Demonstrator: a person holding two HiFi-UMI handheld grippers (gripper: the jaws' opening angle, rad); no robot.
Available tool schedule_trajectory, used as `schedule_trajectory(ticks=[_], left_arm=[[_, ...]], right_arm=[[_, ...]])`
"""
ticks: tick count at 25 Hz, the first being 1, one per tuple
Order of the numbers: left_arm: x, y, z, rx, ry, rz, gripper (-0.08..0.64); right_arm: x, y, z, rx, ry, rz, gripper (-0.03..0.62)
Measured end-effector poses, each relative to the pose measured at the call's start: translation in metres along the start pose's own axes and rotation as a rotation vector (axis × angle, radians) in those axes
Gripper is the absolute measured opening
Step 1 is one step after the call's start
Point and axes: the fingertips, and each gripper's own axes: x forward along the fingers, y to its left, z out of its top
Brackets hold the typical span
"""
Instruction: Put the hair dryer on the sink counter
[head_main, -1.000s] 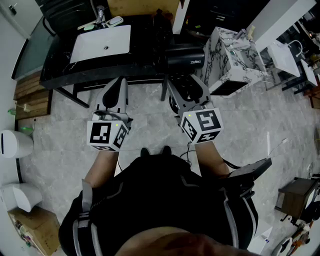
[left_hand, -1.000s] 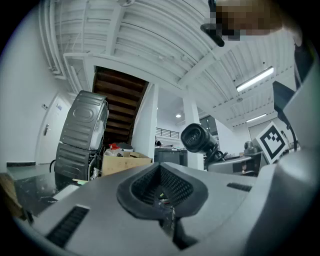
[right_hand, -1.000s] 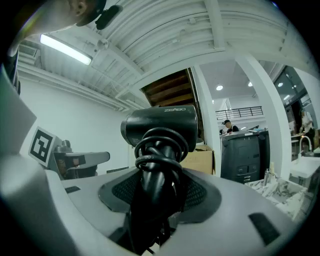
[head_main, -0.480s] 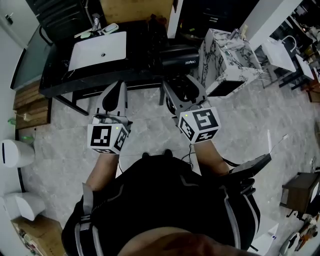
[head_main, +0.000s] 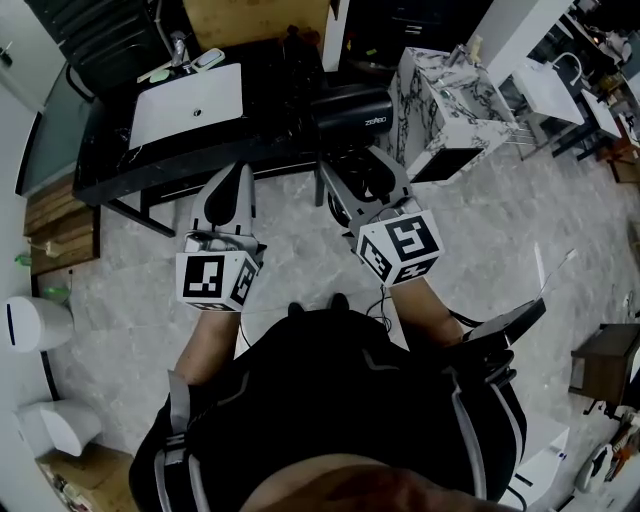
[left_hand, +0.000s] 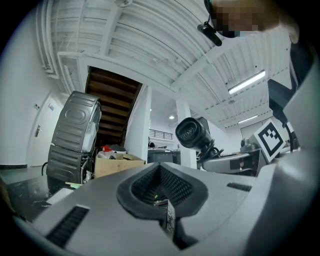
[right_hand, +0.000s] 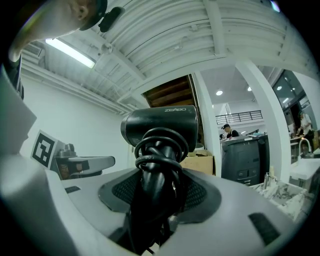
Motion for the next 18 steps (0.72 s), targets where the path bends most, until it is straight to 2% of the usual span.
schedule_trajectory(ticks=[6, 13, 18], left_arm=[[-0.002, 0.005, -0.012, -0.012, 0.009, -0.047, 0.002], [-0.003, -0.011, -0.01, -0.034, -0.029, -0.103, 0.002], [0.008, -0.027, -0.017, -0.044, -0.01, -0.139, 0.002]], right_arm=[[-0.003, 0.005, 0.001, 0.005, -0.005, -0.047, 0.229], [-0.018, 0.001, 0.001, 0.003, 0.003, -0.098, 0.229], [-0.026, -0.01, -0.001, -0.005, -0.001, -0.113, 0.229]])
